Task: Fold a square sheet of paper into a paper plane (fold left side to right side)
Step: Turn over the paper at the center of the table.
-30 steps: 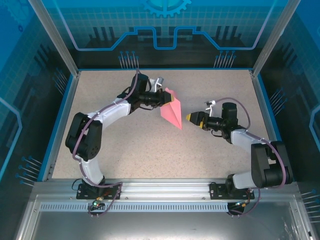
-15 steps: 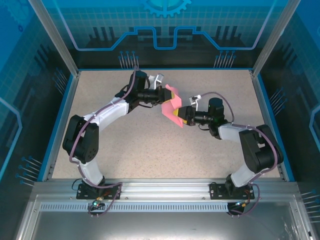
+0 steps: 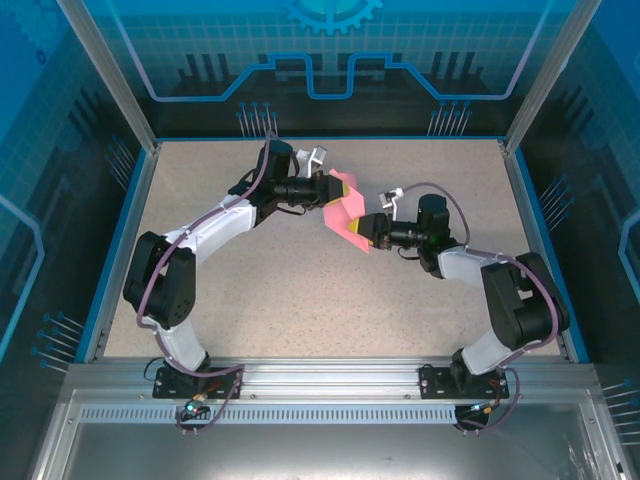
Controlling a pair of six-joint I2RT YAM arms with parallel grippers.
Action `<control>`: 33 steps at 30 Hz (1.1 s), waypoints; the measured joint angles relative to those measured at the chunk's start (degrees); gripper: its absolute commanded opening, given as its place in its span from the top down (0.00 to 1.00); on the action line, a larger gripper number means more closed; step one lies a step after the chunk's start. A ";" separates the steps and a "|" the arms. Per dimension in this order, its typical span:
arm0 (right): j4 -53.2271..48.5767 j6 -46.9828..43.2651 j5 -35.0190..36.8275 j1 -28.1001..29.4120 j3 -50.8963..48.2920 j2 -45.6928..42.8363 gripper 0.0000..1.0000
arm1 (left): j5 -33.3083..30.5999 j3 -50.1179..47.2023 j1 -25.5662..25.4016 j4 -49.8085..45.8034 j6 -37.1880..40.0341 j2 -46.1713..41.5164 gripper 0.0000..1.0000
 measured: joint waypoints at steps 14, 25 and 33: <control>-24.61 -17.16 3.28 -0.24 5.20 -6.21 0.83 | -2.62 -1.44 0.26 -4.90 4.04 -2.27 0.42; -61.51 -42.62 32.63 9.75 22.25 -7.04 0.86 | -17.09 -10.51 2.75 -14.69 13.33 -23.19 0.34; -77.18 -55.12 67.76 23.58 32.72 -2.91 0.87 | -31.89 -18.56 2.75 -18.08 15.32 -38.73 0.26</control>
